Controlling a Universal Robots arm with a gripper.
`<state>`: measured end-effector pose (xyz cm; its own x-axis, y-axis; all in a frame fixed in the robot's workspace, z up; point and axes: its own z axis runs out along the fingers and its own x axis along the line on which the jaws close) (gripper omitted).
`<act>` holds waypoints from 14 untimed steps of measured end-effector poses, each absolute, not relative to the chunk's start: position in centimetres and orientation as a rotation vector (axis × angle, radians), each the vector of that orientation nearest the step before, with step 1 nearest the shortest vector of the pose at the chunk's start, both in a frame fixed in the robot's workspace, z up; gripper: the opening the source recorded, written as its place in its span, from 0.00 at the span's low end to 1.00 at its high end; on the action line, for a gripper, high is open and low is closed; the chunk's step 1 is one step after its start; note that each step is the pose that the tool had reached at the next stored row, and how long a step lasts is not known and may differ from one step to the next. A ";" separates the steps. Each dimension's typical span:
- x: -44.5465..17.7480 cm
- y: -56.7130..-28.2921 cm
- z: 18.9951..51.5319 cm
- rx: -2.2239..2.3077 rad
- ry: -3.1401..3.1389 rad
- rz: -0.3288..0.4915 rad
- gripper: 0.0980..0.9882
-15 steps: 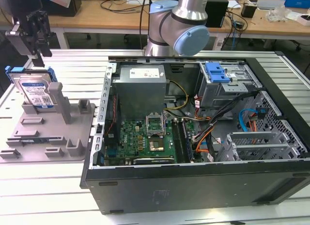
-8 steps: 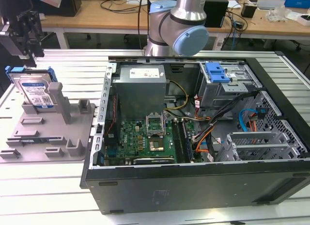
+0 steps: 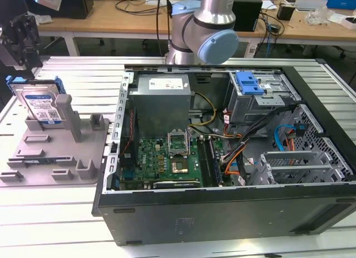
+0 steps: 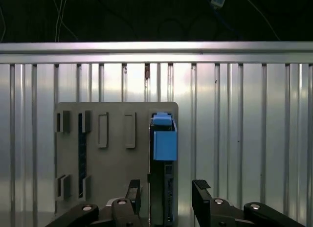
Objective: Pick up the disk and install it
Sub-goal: 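Pick up the disk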
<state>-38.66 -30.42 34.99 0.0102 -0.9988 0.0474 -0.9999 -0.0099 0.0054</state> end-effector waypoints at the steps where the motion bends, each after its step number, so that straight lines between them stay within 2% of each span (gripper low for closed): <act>1: -38.9 -30.4 34.9 2.209 -2.181 0.046 0.50; 14: -40.9 -30.4 34.1 2.235 -2.155 0.047 0.50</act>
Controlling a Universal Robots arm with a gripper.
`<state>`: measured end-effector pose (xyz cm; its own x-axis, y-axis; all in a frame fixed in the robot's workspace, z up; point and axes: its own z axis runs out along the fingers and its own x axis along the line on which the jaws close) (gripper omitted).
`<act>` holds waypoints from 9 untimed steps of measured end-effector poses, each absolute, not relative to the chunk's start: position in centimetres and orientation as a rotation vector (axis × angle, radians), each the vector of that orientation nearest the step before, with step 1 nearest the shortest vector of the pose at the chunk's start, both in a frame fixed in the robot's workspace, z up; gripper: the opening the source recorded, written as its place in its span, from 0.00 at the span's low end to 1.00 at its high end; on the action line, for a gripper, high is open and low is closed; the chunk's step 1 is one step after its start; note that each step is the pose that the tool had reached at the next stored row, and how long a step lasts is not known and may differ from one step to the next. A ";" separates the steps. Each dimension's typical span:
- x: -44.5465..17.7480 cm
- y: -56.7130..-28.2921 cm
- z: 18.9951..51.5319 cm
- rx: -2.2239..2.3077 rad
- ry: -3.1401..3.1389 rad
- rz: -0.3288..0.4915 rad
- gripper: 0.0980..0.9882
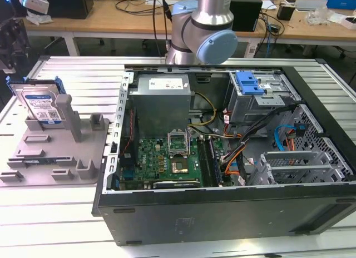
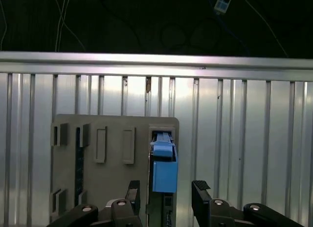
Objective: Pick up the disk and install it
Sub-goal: 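Pick up the disk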
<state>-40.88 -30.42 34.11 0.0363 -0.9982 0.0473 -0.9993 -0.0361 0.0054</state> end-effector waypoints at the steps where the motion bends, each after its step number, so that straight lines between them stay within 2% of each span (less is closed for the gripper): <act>1: -40.9 -30.4 34.0 2.234 -2.155 0.047 0.50; 9: -41.1 -30.4 33.4 2.235 -2.154 0.047 0.50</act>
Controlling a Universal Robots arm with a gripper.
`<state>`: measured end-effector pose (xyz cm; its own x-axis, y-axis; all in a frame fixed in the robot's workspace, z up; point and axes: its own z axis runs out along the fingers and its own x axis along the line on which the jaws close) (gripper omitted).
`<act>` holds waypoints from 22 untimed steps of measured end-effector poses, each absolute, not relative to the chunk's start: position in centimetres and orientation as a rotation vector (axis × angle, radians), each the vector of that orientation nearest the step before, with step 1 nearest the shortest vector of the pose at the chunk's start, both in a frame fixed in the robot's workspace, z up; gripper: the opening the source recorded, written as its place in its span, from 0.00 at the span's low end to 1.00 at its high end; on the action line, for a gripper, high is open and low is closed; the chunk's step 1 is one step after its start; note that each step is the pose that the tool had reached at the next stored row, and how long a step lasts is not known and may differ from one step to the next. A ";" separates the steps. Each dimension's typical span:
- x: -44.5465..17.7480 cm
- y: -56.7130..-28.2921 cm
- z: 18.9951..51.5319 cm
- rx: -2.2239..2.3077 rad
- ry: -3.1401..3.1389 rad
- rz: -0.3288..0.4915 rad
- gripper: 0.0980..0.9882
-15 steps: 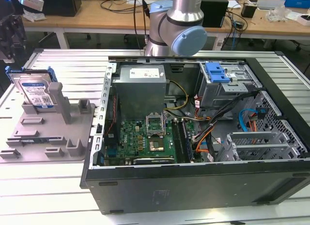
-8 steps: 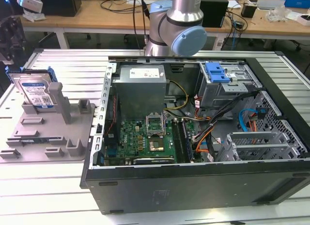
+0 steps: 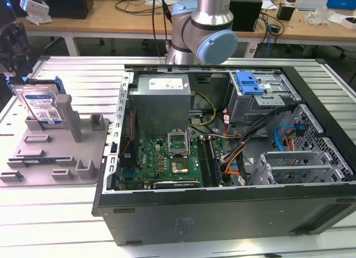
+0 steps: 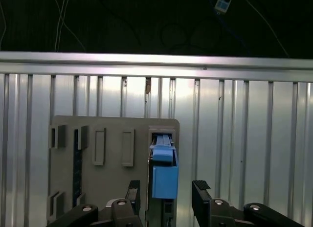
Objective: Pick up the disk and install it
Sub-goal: 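Pick up the disk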
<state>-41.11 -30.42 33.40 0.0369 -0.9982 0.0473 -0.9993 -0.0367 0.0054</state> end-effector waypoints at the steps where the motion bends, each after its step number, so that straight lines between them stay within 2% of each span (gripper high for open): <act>1: -41.1 -30.4 33.4 2.235 -2.154 0.047 0.50; 22: -41.4 -30.5 32.3 2.235 -2.154 0.047 0.50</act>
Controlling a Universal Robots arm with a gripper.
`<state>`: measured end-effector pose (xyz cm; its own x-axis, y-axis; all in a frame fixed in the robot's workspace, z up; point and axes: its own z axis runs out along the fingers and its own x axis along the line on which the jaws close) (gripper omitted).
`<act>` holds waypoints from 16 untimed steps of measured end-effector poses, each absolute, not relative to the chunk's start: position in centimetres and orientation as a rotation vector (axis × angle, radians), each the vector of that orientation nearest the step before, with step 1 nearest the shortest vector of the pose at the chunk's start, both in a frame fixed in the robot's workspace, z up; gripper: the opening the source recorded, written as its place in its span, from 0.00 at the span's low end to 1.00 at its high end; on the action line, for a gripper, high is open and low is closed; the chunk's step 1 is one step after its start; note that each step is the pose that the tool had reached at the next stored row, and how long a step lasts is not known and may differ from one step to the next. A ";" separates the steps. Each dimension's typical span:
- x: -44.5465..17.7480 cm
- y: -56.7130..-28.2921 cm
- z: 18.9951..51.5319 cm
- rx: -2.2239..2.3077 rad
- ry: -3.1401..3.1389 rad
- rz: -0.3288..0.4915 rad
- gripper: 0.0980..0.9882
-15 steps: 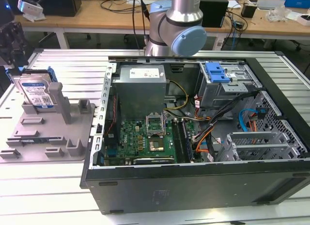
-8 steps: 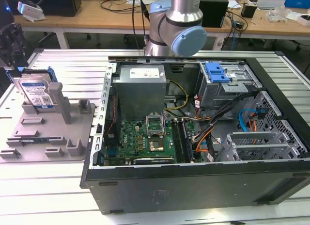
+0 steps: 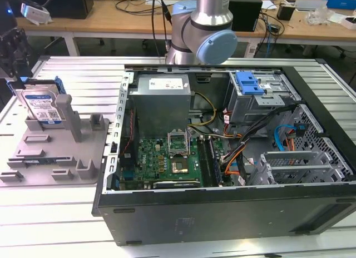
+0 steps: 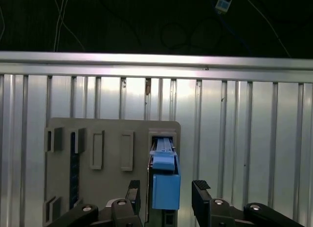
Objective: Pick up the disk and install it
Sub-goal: 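Pick up the disk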
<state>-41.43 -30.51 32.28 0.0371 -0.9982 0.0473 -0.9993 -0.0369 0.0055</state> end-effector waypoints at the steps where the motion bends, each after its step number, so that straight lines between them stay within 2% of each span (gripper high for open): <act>1: -41.4 -30.5 32.2 2.235 -2.154 0.047 0.50; 16: -41.4 -30.5 31.3 2.235 -2.154 0.047 0.50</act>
<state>-41.43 -30.51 31.28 0.0371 -0.9982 0.0473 -0.9993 -0.0369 0.0053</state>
